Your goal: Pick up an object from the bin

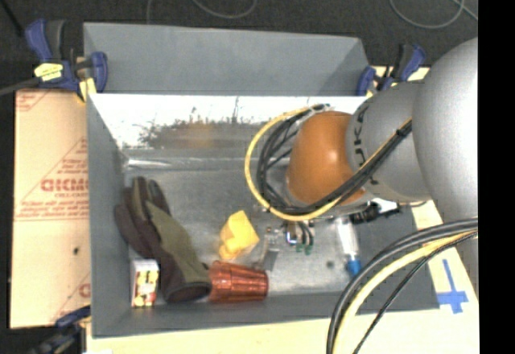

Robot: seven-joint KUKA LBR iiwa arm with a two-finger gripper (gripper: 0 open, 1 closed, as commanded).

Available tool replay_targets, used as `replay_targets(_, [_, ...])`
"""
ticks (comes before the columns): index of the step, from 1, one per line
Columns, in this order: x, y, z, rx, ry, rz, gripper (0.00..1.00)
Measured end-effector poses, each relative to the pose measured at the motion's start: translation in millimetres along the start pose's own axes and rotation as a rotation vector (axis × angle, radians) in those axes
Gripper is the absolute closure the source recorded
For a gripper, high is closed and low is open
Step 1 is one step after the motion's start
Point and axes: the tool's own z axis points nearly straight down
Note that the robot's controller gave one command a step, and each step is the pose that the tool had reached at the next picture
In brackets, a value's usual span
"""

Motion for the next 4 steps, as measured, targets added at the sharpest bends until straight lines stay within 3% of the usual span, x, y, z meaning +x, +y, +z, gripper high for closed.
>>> replay_targets(1, [10.4,12.6,-0.1,-0.001,-0.006,0.085,0.00])
replay_targets(2, [17.3,42.8,0.8,-0.001,-0.009,0.119,1.00])
replay_targets(3, [17.7,42.8,1.0,-0.001,-0.008,0.119,1.00])
replay_targets(4, [16.6,52.5,-45.4,0.002,0.000,0.090,1.00])
